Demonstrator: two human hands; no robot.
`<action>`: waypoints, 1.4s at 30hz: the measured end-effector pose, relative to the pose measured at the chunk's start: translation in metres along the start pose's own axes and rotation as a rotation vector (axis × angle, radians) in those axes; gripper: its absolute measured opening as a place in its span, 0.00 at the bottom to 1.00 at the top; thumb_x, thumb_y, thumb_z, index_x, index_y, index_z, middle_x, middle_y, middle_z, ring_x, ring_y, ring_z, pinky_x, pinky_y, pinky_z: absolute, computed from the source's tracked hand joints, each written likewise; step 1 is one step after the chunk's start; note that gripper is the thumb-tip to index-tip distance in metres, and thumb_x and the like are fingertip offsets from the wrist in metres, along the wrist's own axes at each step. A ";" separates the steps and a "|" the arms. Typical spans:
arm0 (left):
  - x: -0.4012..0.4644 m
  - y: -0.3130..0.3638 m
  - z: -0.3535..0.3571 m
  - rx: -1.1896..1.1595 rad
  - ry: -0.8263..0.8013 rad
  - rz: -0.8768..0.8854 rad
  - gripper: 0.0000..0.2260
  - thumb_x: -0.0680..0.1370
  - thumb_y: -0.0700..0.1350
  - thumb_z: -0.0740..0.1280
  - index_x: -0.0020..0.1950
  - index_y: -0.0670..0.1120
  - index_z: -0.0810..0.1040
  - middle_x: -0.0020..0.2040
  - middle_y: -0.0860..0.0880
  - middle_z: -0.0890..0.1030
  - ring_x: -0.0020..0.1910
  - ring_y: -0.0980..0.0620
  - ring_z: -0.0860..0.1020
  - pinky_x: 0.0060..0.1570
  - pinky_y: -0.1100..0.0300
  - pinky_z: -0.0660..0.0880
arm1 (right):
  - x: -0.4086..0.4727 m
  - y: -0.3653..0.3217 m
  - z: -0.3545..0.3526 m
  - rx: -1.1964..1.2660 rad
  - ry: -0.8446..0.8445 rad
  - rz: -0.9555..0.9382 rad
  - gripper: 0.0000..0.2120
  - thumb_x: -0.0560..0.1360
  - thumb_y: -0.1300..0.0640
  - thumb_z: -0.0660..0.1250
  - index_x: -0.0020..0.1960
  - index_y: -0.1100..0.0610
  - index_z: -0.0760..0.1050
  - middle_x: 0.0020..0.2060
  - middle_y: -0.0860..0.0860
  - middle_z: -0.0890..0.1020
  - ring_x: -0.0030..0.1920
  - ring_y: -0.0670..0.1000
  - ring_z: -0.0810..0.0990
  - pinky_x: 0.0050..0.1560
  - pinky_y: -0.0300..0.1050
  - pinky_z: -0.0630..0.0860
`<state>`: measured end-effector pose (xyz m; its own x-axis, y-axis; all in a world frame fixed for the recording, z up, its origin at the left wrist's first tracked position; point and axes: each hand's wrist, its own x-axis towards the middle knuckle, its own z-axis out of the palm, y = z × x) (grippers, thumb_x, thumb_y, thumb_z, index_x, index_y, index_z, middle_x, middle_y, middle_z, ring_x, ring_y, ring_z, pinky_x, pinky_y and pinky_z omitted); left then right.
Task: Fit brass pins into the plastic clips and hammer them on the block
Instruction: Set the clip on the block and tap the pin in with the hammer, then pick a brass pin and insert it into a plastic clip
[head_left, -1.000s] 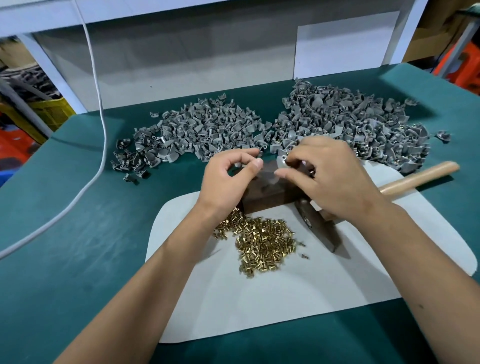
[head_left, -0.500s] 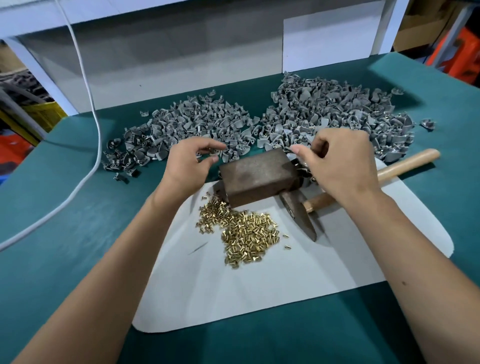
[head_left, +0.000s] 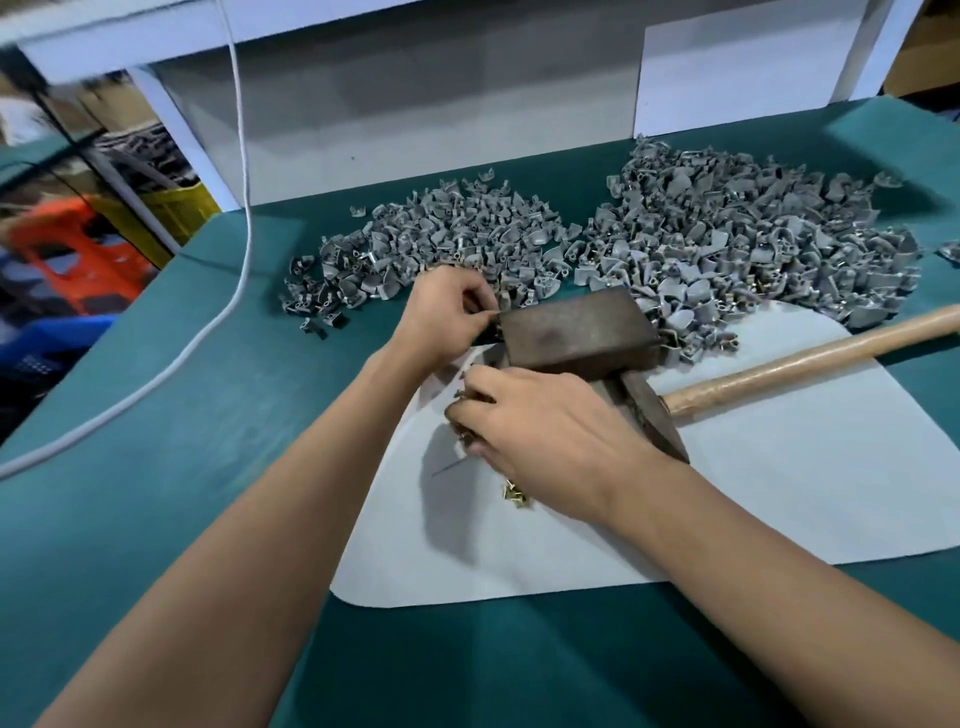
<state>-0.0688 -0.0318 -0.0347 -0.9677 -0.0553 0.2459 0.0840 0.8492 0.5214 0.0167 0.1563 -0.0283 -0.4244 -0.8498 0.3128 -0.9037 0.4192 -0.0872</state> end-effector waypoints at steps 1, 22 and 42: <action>-0.001 -0.001 0.002 -0.015 0.020 -0.023 0.11 0.73 0.36 0.76 0.37 0.50 0.81 0.37 0.53 0.82 0.36 0.58 0.80 0.41 0.62 0.78 | 0.001 0.000 0.002 -0.028 -0.004 0.014 0.08 0.81 0.49 0.64 0.58 0.49 0.77 0.56 0.47 0.73 0.55 0.53 0.77 0.40 0.51 0.72; -0.018 0.011 0.012 -0.854 0.331 -0.175 0.01 0.78 0.36 0.74 0.46 0.38 0.84 0.43 0.37 0.86 0.42 0.44 0.85 0.48 0.54 0.83 | -0.006 0.003 -0.019 0.101 -0.155 0.091 0.03 0.84 0.54 0.59 0.54 0.53 0.71 0.49 0.48 0.74 0.46 0.55 0.77 0.44 0.53 0.74; -0.031 0.026 0.019 -0.984 0.438 0.001 0.11 0.81 0.36 0.69 0.63 0.38 0.82 0.55 0.34 0.83 0.41 0.49 0.84 0.46 0.60 0.82 | -0.014 0.032 -0.029 0.496 0.161 0.201 0.01 0.77 0.58 0.74 0.46 0.55 0.85 0.37 0.40 0.81 0.31 0.41 0.82 0.34 0.31 0.76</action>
<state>-0.0414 0.0023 -0.0443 -0.8146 -0.4043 0.4158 0.4281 0.0645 0.9014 -0.0051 0.1908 -0.0076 -0.6119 -0.6932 0.3810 -0.7412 0.3343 -0.5822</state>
